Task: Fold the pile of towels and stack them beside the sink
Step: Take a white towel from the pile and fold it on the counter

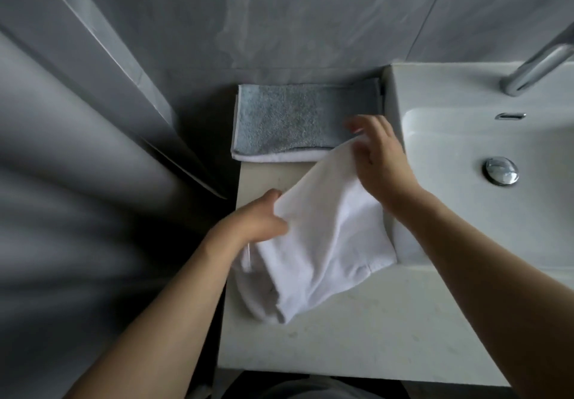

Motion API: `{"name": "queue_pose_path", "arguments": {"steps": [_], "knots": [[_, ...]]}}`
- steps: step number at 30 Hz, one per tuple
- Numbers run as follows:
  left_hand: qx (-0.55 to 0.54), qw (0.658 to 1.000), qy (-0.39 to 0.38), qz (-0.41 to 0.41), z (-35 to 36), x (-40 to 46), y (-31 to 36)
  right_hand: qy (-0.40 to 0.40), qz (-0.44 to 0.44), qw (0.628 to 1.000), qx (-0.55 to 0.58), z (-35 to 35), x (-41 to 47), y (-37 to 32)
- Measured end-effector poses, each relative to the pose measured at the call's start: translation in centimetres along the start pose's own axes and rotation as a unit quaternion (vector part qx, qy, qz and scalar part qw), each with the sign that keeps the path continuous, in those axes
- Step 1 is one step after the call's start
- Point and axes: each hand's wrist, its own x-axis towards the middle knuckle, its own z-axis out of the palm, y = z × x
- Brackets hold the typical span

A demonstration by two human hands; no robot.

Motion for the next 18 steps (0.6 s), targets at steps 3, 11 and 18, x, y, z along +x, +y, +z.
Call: {"name": "queue_pose_path", "arguments": {"steps": [3,11,18], "knots": [[-0.192,0.978,0.041,0.074,1.8,1.4,1.7,-0.018,-0.049,0.998,0.031,1.2,0.5,-1.2],[-0.182,0.954,0.208,-0.119,1.5,5.2,-3.9,-0.064,0.328,0.942,0.029,5.2,-4.3,2.2],[0.060,0.974,0.101,-0.196,2.2,4.5,-7.3,-0.021,0.690,0.676,0.256,8.8,-10.1,4.7]]}}
